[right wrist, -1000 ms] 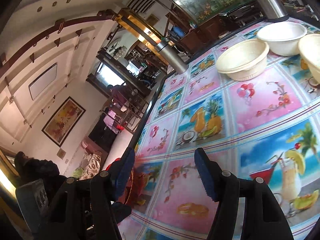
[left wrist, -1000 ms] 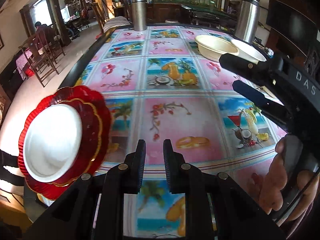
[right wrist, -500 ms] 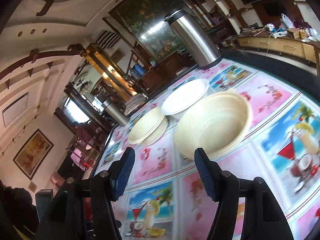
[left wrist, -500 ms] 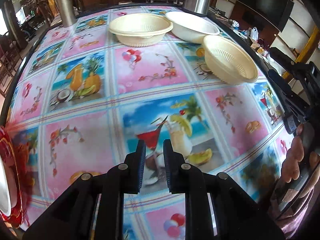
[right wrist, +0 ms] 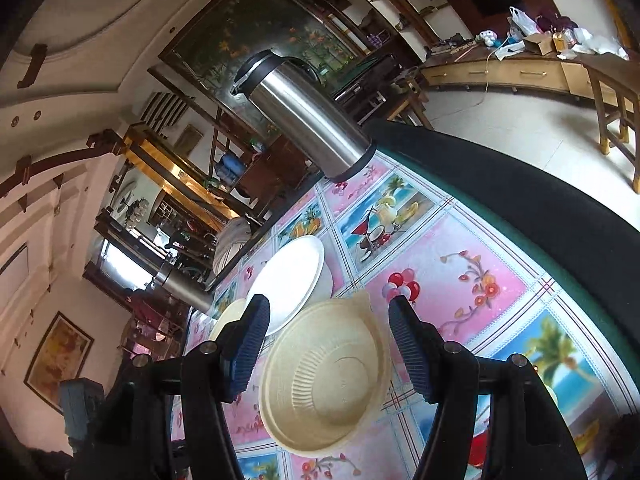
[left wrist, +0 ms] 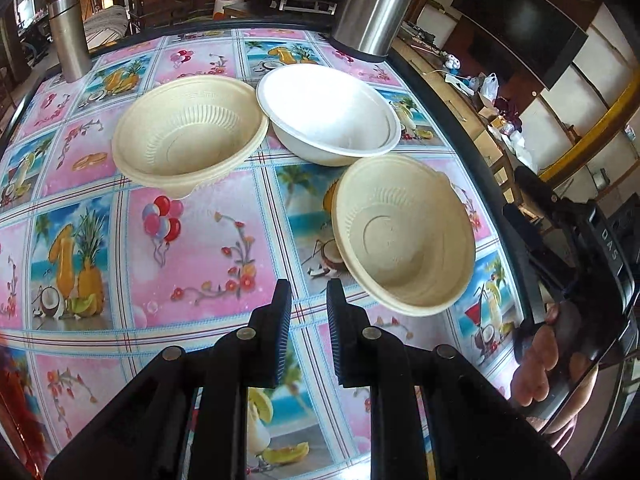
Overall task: Organize plates and bowls
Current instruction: 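Move both grippers toward the beige bowl on the tablecloth, then close both grippers on the beige bowl rim and lift it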
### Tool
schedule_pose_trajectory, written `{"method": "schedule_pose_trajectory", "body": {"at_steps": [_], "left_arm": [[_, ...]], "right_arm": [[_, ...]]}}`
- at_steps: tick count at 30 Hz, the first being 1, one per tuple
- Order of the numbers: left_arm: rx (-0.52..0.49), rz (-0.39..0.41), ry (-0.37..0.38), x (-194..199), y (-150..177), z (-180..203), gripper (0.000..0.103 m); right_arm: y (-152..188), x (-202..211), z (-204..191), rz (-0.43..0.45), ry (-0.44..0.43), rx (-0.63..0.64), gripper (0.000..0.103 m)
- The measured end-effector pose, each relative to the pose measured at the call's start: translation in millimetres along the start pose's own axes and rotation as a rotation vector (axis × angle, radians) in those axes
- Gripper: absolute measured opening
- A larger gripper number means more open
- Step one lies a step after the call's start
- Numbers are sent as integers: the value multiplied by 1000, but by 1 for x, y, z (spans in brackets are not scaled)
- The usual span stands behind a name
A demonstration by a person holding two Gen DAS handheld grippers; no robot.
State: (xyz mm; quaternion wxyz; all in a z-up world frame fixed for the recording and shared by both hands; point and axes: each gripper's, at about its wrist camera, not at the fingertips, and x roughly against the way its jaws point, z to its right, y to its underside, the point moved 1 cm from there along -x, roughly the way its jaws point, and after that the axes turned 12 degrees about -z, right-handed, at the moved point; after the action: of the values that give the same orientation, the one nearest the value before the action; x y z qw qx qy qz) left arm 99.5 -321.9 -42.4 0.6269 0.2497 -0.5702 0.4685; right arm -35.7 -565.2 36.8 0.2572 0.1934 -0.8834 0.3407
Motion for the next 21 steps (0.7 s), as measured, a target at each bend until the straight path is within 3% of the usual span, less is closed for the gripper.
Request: {"method": "schedule_pose_trajectory", "body": {"at_steps": [11,21], "left_arm": [[98,-27,123,-30,-29,0,15],[84,-32,123,-38,-27,4,15]], "right_arm": [[7,-10,22,-86,-27,-50,65],[12,-16,23,-142,-24,-76,59]]}}
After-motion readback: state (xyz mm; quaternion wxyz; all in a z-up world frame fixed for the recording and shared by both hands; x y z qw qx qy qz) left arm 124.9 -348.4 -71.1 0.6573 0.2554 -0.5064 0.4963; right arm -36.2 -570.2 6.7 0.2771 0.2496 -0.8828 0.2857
